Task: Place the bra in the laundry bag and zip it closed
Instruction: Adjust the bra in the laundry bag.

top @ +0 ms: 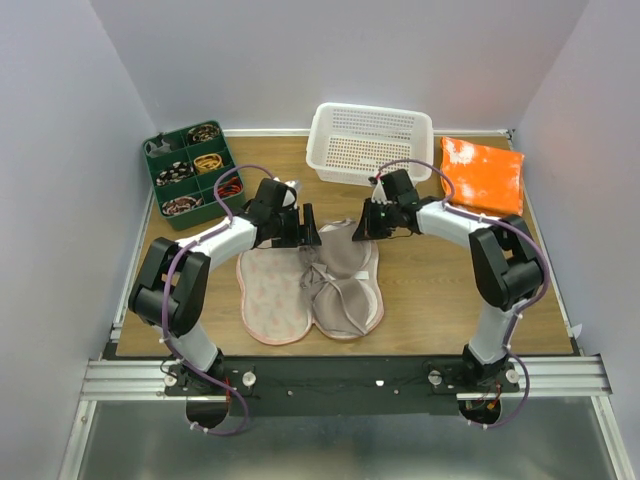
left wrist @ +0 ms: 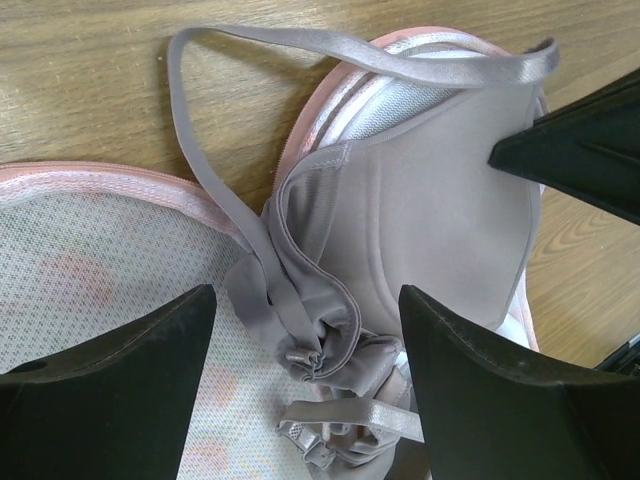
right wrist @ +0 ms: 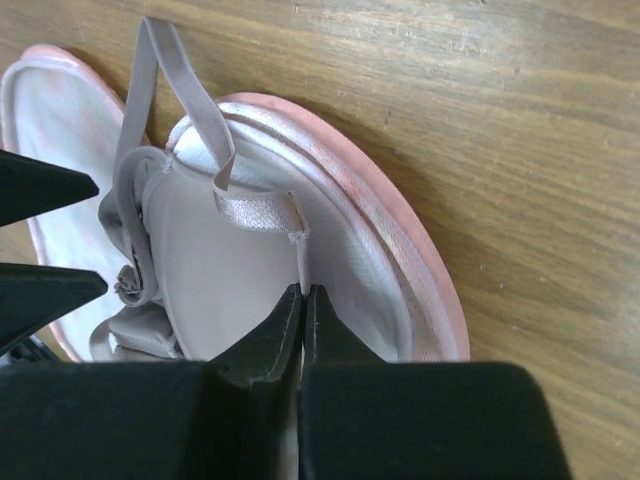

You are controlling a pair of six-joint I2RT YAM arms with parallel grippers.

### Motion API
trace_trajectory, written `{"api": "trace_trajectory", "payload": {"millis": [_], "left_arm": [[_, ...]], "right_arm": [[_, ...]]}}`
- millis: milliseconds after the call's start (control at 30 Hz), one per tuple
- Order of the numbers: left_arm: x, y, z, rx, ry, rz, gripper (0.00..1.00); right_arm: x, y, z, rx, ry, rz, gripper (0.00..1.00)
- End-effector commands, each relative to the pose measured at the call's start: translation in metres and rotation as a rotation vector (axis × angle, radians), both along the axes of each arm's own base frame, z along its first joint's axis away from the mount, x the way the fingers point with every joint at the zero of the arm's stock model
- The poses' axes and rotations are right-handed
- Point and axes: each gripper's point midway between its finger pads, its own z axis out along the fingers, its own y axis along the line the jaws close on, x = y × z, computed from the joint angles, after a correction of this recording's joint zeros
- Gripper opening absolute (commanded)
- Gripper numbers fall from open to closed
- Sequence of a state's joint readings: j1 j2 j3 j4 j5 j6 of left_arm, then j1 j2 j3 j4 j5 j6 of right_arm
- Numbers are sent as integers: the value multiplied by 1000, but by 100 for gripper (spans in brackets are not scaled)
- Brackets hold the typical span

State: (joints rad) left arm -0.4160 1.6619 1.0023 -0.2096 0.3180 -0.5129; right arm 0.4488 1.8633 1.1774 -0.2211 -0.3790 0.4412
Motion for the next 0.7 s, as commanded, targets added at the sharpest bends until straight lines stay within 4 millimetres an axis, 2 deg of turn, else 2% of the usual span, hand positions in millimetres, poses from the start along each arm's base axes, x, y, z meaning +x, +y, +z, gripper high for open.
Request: {"api": "trace_trajectory", "payload": {"millis": [0,233,467,667], "left_arm": [[2,3,-4,3,7,11,82],[5,6,1,10,-9,25,82],[7,7,6,10,-25,36,81],[7,9,8,12,-31,44,81]], "right_arm": [[1,-2,13,26,-40,-16,6],[0,-11,15,13,-66,-73,1],[12,-22,20,-23,-123,-146,1],[9,-29,-3,-78,-47,-169,1]]}}
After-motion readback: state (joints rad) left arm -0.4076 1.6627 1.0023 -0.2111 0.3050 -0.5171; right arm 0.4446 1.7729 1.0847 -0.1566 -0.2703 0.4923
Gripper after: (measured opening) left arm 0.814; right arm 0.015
